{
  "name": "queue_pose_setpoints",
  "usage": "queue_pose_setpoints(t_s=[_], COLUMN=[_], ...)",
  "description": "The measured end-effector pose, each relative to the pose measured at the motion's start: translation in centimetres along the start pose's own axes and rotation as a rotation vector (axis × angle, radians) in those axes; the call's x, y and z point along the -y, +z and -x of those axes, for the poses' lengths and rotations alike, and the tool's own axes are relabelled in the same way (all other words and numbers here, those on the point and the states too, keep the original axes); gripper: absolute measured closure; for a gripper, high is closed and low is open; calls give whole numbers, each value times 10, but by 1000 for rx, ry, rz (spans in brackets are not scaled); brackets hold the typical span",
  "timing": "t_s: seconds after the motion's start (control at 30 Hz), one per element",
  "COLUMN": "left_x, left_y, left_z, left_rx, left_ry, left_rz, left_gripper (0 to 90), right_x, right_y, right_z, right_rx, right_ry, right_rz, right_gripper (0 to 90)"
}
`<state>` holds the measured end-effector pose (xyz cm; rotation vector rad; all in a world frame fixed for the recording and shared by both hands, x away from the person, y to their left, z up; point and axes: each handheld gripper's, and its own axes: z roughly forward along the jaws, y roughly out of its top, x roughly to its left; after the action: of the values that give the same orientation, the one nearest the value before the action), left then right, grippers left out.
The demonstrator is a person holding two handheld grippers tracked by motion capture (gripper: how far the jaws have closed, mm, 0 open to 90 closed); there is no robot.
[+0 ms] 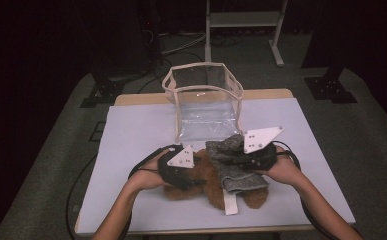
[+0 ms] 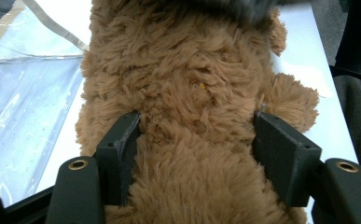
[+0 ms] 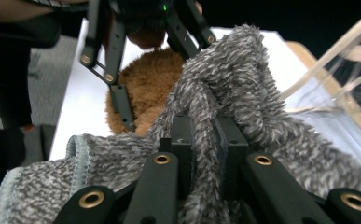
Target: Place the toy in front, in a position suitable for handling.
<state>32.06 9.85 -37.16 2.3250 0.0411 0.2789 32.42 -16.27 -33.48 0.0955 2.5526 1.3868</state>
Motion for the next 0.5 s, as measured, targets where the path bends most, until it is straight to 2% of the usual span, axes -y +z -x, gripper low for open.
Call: queue_pose_setpoints(t_s=[0.03, 0.07, 0.13, 0.17, 0.2, 0.23, 0.33, 0.4, 0.43, 0.47, 0.5], left_x=[0, 0, 2, 2, 3, 3, 6, 9, 11, 14, 16], left_y=[0, -2, -8, -8, -15, -20, -32, -35, -35, -34, -33], left_z=[0, 0, -1, -1, -1, -2, -6, -8, -10, -11, -12], left_rx=[0, -6, -15, -15, -30, -45, -99, -102, -95, -81, -73], left_ry=[0, -3, -7, -7, -16, -26, -45, -60, -78, -93, -90], left_rz=[0, 4, 8, 8, 26, 31, 9, 10, 13, 13, 12], left_gripper=[326, 312, 293, 282, 277, 272, 229, 227, 227, 274, 274], right_x=[0, 4, 13, 13, 23, 26, 35, 37, 38, 40, 40], right_y=[0, 8, 8, 8, 3, 1, -6, -9, -11, -13, -13], right_z=[0, 3, 5, 5, 7, 7, 8, 8, 8, 8, 8], right_rx=[0, 0, -4, -4, 3, 6, 16, 19, 19, 17, 17], right_ry=[0, -4, 32, 32, 63, 72, 94, 98, 104, 112, 112], right_rz=[0, -46, -39, -39, -34, -32, -29, -30, -30, -32, -32], right_gripper=[793, 795, 798, 798, 800, 800, 800, 800, 800, 800, 800])
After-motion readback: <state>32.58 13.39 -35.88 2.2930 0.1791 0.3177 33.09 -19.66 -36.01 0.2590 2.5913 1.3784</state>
